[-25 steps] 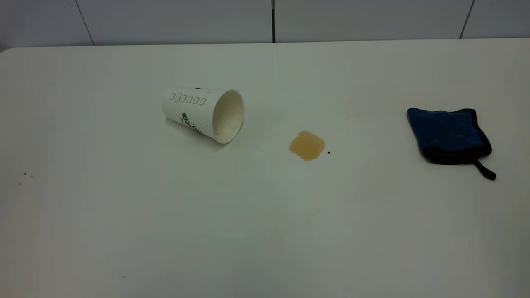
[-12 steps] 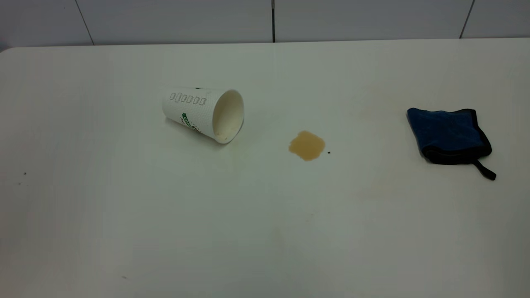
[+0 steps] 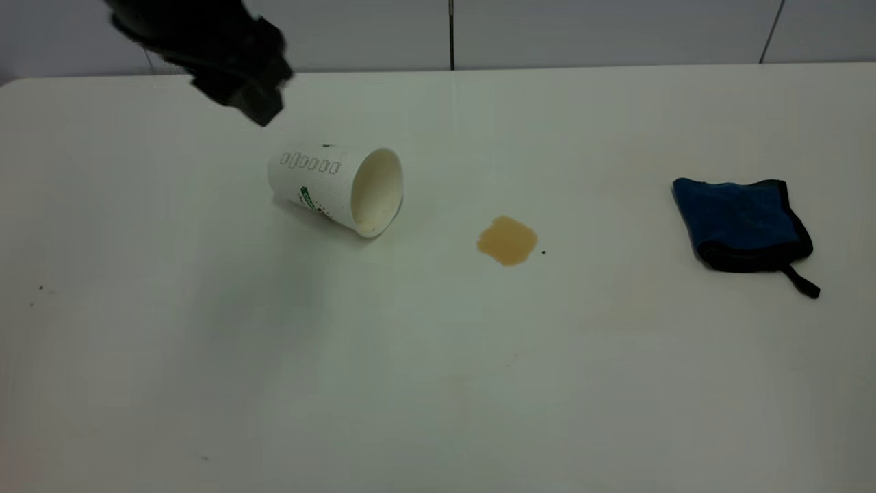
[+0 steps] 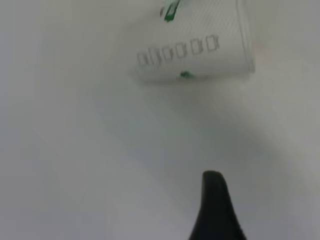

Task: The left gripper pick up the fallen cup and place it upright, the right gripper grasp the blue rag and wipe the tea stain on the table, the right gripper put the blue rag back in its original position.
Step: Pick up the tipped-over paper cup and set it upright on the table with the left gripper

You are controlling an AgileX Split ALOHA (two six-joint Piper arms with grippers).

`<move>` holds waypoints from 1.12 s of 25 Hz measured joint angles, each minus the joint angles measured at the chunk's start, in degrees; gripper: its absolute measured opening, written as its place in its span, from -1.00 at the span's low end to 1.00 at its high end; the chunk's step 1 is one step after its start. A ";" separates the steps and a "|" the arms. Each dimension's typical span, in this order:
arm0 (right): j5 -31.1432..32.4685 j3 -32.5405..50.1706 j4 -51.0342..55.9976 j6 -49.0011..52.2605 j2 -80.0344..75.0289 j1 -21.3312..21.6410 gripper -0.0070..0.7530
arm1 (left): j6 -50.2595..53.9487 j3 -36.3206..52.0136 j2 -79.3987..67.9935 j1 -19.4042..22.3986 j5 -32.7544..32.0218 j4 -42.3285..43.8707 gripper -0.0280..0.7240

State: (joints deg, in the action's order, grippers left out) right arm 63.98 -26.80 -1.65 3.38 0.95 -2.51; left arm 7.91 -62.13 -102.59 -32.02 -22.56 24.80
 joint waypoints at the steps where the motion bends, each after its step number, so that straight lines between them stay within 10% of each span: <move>1: 0.00 0.00 0.00 0.00 0.00 0.00 0.42 | 4.07 -2.49 -2.82 -1.82 -0.11 3.54 0.57; 13: 0.00 0.00 0.00 -0.04 0.00 0.00 0.42 | 45.00 -26.06 -29.36 -12.41 -11.43 38.65 0.57; 28: 0.00 0.00 0.00 -0.04 0.00 0.00 0.42 | 51.20 -29.19 -39.72 -12.75 -17.43 42.95 0.57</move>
State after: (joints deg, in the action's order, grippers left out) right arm 63.98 -26.80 -1.65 3.34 0.95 -2.51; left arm 59.10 -91.32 -142.31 -44.77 -39.99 67.76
